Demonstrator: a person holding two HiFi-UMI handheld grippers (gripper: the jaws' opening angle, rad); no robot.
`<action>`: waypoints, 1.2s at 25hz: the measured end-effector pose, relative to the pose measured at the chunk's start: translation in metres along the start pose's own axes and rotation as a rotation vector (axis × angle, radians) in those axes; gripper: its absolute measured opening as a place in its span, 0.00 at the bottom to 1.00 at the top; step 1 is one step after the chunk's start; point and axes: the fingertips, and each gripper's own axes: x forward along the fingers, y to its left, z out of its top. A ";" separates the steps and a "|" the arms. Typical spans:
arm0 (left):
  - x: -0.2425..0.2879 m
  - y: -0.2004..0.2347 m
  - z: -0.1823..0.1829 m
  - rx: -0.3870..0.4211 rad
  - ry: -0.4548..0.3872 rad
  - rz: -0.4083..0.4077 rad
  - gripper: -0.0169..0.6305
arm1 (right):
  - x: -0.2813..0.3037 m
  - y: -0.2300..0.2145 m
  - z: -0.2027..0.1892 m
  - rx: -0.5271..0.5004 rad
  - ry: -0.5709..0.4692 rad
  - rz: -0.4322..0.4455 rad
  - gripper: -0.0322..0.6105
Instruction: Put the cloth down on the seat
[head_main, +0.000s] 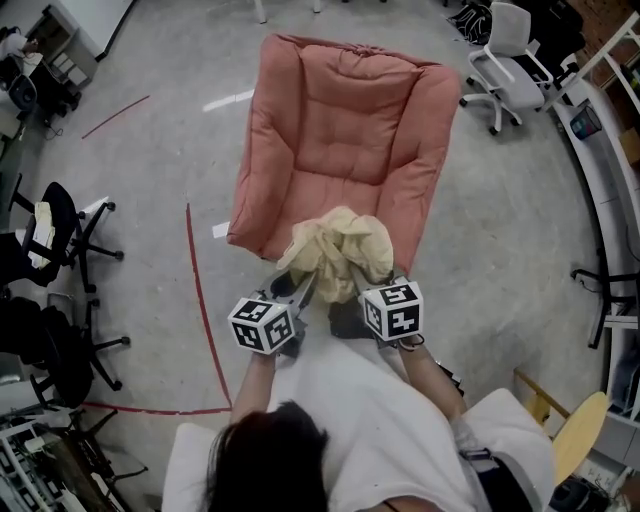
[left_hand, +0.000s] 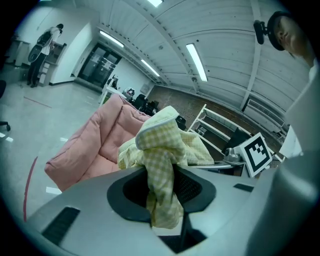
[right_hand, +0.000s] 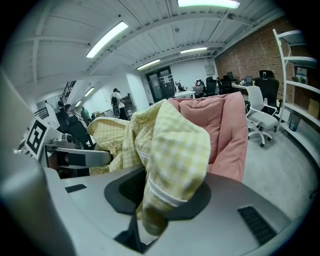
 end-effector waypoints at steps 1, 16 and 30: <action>0.010 0.002 0.007 -0.004 -0.001 0.004 0.22 | 0.006 -0.008 0.008 -0.007 0.005 0.004 0.22; 0.112 0.057 0.051 -0.089 0.033 0.082 0.22 | 0.097 -0.087 0.056 -0.007 0.121 0.060 0.23; 0.207 0.164 0.045 -0.182 0.150 0.122 0.22 | 0.217 -0.139 0.038 0.162 0.254 0.045 0.25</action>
